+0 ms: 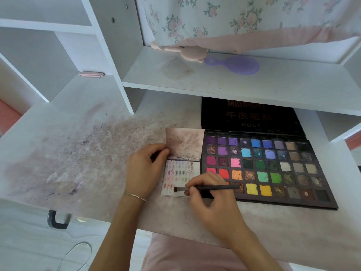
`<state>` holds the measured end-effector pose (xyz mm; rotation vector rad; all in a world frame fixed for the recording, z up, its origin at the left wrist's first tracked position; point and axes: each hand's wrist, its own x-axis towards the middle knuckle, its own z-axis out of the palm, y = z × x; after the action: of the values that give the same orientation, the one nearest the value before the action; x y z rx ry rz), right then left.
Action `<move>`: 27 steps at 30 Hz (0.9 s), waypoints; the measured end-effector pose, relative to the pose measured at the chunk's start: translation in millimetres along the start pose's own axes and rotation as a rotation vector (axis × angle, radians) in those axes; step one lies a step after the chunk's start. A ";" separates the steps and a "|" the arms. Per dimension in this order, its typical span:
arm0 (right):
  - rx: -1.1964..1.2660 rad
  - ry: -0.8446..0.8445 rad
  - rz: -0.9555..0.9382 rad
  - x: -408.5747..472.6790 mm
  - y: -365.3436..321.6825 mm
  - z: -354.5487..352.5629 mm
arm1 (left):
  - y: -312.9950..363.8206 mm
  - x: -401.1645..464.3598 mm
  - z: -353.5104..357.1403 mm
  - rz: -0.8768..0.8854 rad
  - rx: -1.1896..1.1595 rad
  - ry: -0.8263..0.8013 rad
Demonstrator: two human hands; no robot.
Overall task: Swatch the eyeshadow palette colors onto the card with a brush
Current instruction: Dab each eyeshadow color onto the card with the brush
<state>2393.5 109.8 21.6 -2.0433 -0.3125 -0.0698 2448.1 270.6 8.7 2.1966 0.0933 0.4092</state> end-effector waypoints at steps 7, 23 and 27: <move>0.202 0.207 -0.071 -6.4 7.4 -12.6 | -1.0 -0.3 -0.9 -0.015 0.003 -0.008; -0.088 0.523 0.163 -32.5 43.4 -89.3 | -2.4 -0.7 -0.6 -0.031 0.014 -0.011; -0.146 0.485 0.152 -33.9 49.0 -96.6 | -1.5 -0.9 0.0 -0.047 0.021 -0.014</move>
<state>2381.1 -3.0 19.2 -2.1099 0.1553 -0.4969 2447.3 271.3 7.2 2.2129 0.1413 0.3683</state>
